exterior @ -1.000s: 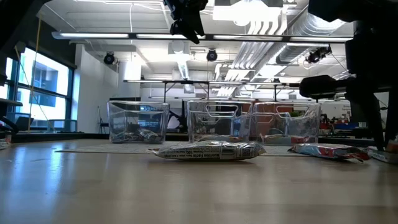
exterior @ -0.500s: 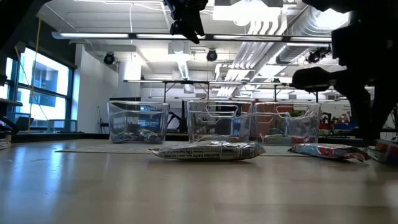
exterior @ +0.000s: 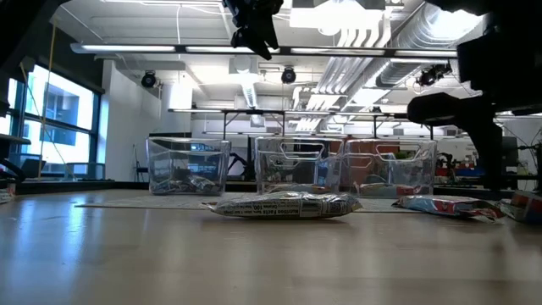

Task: Pick and place Granola Bars by type
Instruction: Put the red granola bar into the right transparent bin

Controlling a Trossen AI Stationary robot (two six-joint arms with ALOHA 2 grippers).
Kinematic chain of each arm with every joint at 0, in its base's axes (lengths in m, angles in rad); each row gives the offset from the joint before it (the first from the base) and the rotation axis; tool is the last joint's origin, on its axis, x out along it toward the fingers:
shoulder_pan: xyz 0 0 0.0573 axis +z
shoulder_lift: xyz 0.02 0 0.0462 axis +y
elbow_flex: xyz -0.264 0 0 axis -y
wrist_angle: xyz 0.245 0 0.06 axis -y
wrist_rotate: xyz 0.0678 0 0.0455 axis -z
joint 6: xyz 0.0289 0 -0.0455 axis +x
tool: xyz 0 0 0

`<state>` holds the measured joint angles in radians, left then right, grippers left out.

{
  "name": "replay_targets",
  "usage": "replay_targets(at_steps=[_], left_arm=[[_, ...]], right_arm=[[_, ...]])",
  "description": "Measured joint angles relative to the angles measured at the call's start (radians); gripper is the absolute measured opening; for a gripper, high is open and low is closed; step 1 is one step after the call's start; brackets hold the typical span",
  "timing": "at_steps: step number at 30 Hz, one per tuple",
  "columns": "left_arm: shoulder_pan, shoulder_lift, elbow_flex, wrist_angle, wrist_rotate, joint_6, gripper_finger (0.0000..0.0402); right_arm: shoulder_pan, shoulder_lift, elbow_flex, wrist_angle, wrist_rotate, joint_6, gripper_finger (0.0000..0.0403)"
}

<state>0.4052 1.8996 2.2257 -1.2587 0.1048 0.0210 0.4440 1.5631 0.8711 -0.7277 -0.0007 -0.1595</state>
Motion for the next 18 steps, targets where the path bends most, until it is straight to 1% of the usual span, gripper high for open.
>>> replay_targets(at_steps=[4,7,8,12,15,18], left_arm=[[0.0,0.0,0.0,0.0,0.0,-0.003,0.0202],[0.0,0.0,0.0,0.0,0.0,-0.003,0.0202],[0.0,0.0,0.0,0.0,0.0,-0.003,0.0202],[0.0,0.0,0.0,0.0,0.0,-0.002,0.0202],[0.0,0.0,0.0,0.0,0.0,-0.002,0.0202],[0.0,0.0,0.0,0.0,0.0,-0.001,0.0202]], right_arm=[[0.022,0.0,-0.005,-0.033,-0.026,-0.006,0.0162],[0.031,0.0,-0.028,-0.017,-0.024,-0.025,0.0178],[0.033,0.0,-0.042,-0.001,-0.009,-0.033,0.0182],[0.035,0.0,-0.105,0.086,0.062,-0.056,0.0192],[0.034,-0.005,-0.147,0.145,0.06,-0.082,0.0194],[0.034,-0.006,-0.176,0.163,0.059,-0.083,0.0195]])
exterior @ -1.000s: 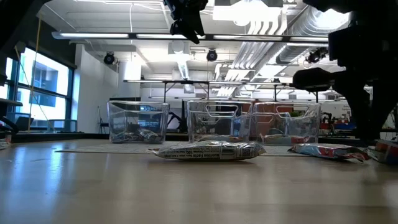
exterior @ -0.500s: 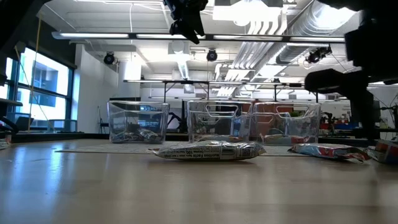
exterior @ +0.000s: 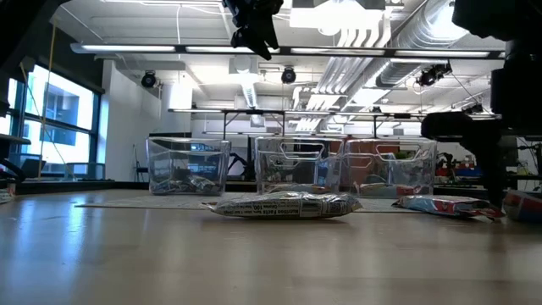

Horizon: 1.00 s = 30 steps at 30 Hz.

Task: Pick and place Granola Bars by type
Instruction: Put the red granola bar into the right transparent bin

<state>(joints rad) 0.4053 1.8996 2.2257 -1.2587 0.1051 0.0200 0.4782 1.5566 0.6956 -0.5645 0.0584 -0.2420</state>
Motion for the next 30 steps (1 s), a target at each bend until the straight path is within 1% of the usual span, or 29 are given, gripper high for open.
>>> replay_targets(at_steps=[5,7,10,11,14,16,20,21,23,26,30], left_arm=[[0.0,0.0,0.0,0.0,0.0,0.001,0.0202],[0.0,0.0,0.0,0.0,0.0,0.001,0.0202],[0.0,0.0,0.0,0.0,0.0,0.001,0.0202],[0.0,0.0,0.0,0.0,0.0,0.001,0.0202],[0.0,0.0,0.0,0.001,0.0,0.001,0.0202],[0.0,0.0,0.0,0.001,0.0,0.001,0.0202],[0.0,0.0,0.0,0.0,-0.003,0.002,0.0202],[0.0,0.0,0.0,0.0,-0.002,0.004,0.0202],[0.0,0.0,0.0,0.0,-0.003,0.007,0.0202],[0.0,0.0,0.0,0.0,-0.006,0.009,0.0202],[0.0,0.0,0.0,-0.001,-0.004,0.009,0.0202]], right_arm=[[0.0,0.0,-0.003,0.007,-0.013,0.013,0.0186],[0.0,0.004,0.014,-0.001,-0.015,0.011,0.0171],[0.001,0.009,0.049,-0.024,0.005,-0.005,0.0138],[0.002,0.011,0.059,-0.028,0.031,-0.006,0.0126],[-0.002,0.012,0.119,-0.014,0.189,-0.005,0.0095],[-0.003,0.01,0.155,-0.067,0.329,-0.017,0.0084],[-0.042,0.01,0.248,-0.171,0.552,-0.089,0.0086],[-0.06,0.008,0.269,-0.2,0.61,-0.108,0.0088],[-0.115,0.009,0.296,-0.249,0.69,-0.146,0.0089],[-0.241,0.003,0.326,-0.242,0.745,-0.167,0.0087],[-0.443,-0.016,0.311,-0.198,0.741,-0.102,0.0083]])
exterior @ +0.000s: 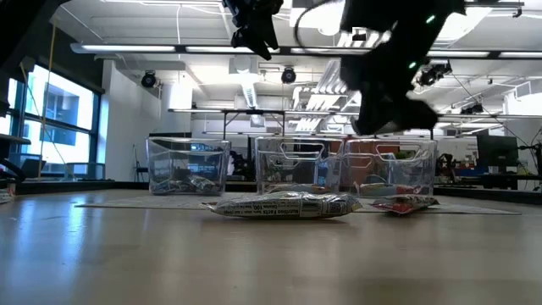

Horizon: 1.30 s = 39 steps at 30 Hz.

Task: Pick and place Granola Bars by type
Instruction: Put the red granola bar into the right transparent bin

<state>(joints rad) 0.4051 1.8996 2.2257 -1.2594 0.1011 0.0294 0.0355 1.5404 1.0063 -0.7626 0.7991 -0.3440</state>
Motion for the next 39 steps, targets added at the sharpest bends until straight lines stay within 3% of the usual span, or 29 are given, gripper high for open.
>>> replay_targets(at_steps=[5,13,16,31,39], left_arm=[[0.0,0.0,0.0,-0.009,0.01,0.008,0.0202],[0.0,0.0,0.0,-0.016,0.013,0.022,0.0202],[0.0,0.0,0.0,-0.016,0.013,0.022,0.0202],[0.0,0.0,0.0,-0.026,0.012,0.022,0.0202],[0.0,0.0,0.0,-0.024,0.012,0.019,0.0202]], right_arm=[[-0.219,-0.015,-0.03,0.053,-0.053,0.041,0.0084],[-0.45,-0.015,-0.056,0.291,-0.511,0.006,0.0083],[-0.506,-0.015,-0.056,0.327,-0.594,0.004,0.0083],[-0.631,0.002,-0.056,0.337,-0.62,0.017,0.0144],[-0.543,-0.064,-0.008,0.269,-0.556,0.022,0.0139]])
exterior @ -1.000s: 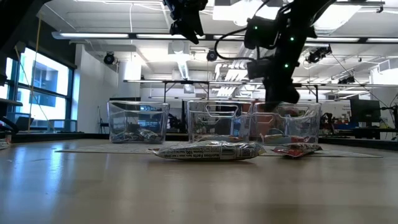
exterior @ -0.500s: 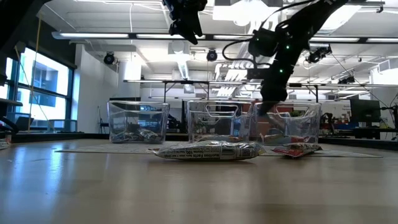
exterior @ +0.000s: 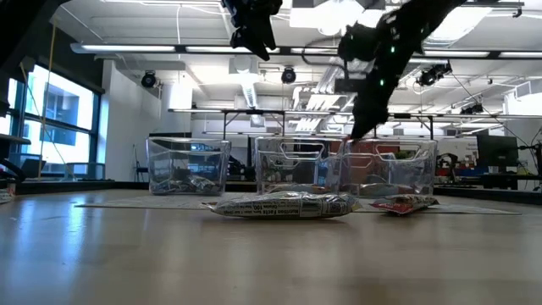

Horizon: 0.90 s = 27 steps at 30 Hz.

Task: Pick and place Granola Bars by type
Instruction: Put the red granola bar into the right transparent bin

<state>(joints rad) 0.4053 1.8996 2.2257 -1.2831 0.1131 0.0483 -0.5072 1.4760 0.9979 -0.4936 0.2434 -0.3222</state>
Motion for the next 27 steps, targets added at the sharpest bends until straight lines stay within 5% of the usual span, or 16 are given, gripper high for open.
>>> replay_targets(at_steps=[6,16,22,27], left_arm=[[0.0,0.0,0.0,0.0,0.0,0.0,0.0202],[0.0,0.0,0.0,0.001,0.0,0.0,0.0202],[0.0,0.0,0.0,-0.001,0.0,-0.001,0.0202],[-0.004,0.0,0.0,-0.027,0.001,-0.001,0.0202]], right_arm=[[0.177,-0.114,0.043,-0.134,-0.04,0.0,0.0138],[0.45,-0.19,-0.064,-0.06,-0.549,-0.08,0.0138],[0.535,-0.187,-0.218,0.166,-0.346,-0.199,0.0138],[0.569,-0.186,-0.372,0.468,-0.328,0.025,0.0138]])
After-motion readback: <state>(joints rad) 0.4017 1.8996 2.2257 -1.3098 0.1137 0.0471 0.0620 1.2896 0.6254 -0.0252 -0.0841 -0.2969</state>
